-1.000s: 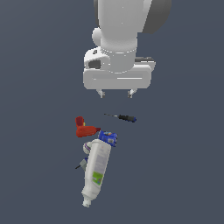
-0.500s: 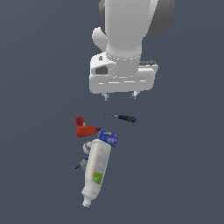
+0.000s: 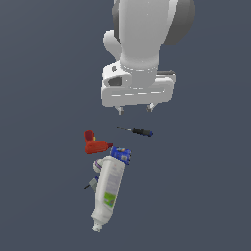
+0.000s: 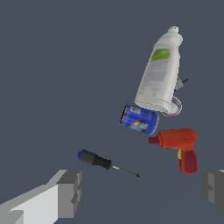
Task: Pick up a designated object from a clutter of objects.
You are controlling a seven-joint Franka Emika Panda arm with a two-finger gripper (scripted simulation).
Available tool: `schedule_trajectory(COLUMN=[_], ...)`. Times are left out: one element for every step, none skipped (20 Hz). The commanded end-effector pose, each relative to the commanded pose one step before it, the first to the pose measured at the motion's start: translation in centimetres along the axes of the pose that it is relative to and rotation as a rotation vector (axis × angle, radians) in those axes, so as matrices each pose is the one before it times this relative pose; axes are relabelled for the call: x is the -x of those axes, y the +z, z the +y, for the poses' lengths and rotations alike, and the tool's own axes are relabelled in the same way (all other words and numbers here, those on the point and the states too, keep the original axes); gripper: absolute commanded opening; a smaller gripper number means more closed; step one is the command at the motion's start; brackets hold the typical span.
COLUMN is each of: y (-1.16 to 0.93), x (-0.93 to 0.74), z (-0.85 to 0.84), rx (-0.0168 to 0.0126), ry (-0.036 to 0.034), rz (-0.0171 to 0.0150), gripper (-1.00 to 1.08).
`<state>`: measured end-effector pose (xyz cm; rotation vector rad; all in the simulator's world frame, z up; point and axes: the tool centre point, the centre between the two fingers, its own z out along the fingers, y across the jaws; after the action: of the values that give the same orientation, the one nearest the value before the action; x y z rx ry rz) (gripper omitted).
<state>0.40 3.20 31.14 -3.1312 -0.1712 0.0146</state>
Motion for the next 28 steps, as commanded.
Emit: schedule_trajectory(y=[0.565,0.284,0.316,0.342,0.373,0.404,0.432,0.462,0.493,0.525,0.557,0.588,0.618,0.647,0.661,0.657,0.651,0.645,0.639,0.633,0.626,0.620,0.613,0.606,0.598,0.591,0.583,0.575], x=[0.064,0.032,0.037,0.043,0.050,0.058,0.066,0.075,0.086,0.097,0.110,0.123,0.137,0.152,0.164,0.172,0.179,0.185,0.191,0.196,0.200,0.204,0.207,0.210,0.212,0.213,0.214,0.215], z=[-0.041,-0.017,-0.015,-0.015,-0.020,-0.027,-0.031,-0.035,-0.041,-0.048,-0.057,-0.066,-0.077,-0.089,-0.101,-0.112,-0.122,-0.133,-0.145,-0.156,-0.167,-0.180,-0.192,-0.205,-0.217,-0.230,-0.243,-0.256], rx=[0.00090,0.00051,0.00062,0.00069,0.00071,0.00073,0.00076,0.00081,0.00085,0.00088,0.00091,0.00093,0.00094,0.00094,0.00092,0.00087,0.00082,0.00076,0.00071,0.00065,0.00060,0.00055,0.00049,0.00044,0.00039,0.00033,0.00028,0.00023], ry=[-0.02108,-0.01108,-0.01234,-0.01341,-0.01466,-0.01594,-0.01714,-0.01843,-0.01978,-0.02118,-0.02260,-0.02403,-0.02548,-0.02691,-0.02774,-0.02787,-0.02790,-0.02794,-0.02799,-0.02802,-0.02805,-0.02809,-0.02812,-0.02816,-0.02818,-0.02822,-0.02824,-0.02826], rz=[-0.00064,-0.00002,0.00007,0.00010,0.00005,0.00001,0.00000,0.00001,0.00000,-0.00001,-0.00003,-0.00004,-0.00005,-0.00006,-0.00007,-0.00007,-0.00007,-0.00007,-0.00006,-0.00005,-0.00004,-0.00002,0.00000,0.00002,0.00005,0.00007,0.00011,0.00014], gripper=[1.00,1.00,1.00,1.00,1.00,1.00,1.00,1.00,1.00,1.00,1.00,1.00,1.00,1.00,1.00,1.00,1.00,1.00,1.00,1.00,1.00,1.00,1.00,1.00,1.00,1.00,1.00,1.00])
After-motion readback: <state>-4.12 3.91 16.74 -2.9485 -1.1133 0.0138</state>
